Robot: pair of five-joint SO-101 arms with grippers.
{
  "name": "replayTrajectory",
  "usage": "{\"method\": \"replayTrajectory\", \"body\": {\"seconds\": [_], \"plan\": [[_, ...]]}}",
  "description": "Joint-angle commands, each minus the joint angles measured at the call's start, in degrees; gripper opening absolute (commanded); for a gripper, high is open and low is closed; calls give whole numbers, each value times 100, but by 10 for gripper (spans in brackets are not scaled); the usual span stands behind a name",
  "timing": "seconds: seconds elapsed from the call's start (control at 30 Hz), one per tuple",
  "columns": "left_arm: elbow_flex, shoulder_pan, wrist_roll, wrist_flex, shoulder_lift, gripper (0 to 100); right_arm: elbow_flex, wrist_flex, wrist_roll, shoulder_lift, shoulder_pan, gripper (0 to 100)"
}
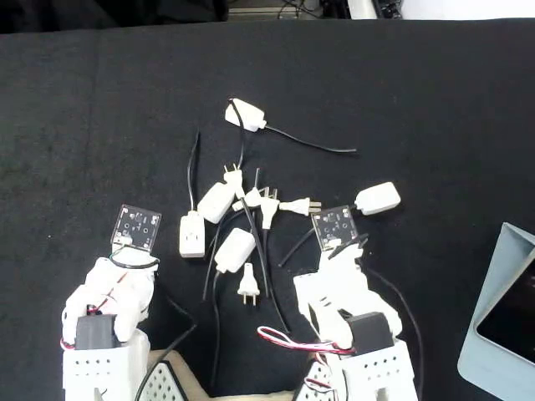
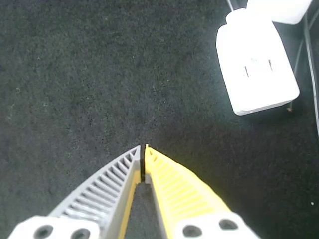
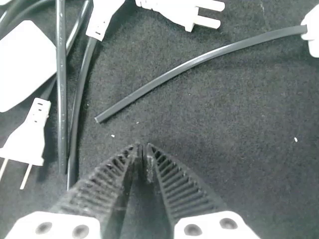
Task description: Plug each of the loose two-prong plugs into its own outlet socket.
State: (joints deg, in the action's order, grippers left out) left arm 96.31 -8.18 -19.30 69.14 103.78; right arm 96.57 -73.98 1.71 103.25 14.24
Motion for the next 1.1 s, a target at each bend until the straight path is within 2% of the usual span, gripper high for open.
{"method": "replayTrajectory", "body": {"seconds": [0.0,0.27,0.43,0.57,0.7,0.9,1.07], "plan": [[-435,-22,0,-281,44,30,-13,-35,9,453,-62,15],[-681,-180,70,-844,44,30,-13,-18,0,453,-88,15],[-989,-1367,1292,-1055,53,30,-40,114,-9,453,-105,15],[-787,-1666,2374,-1073,53,30,-48,404,-9,453,-97,15],[-716,-1543,2084,-1037,53,30,-110,985,44,426,-114,15],[-453,-1525,2013,-1037,53,30,-1103,958,44,382,-571,15],[-365,-1534,2004,-1055,53,30,-2149,651,44,-347,-396,15]]}}
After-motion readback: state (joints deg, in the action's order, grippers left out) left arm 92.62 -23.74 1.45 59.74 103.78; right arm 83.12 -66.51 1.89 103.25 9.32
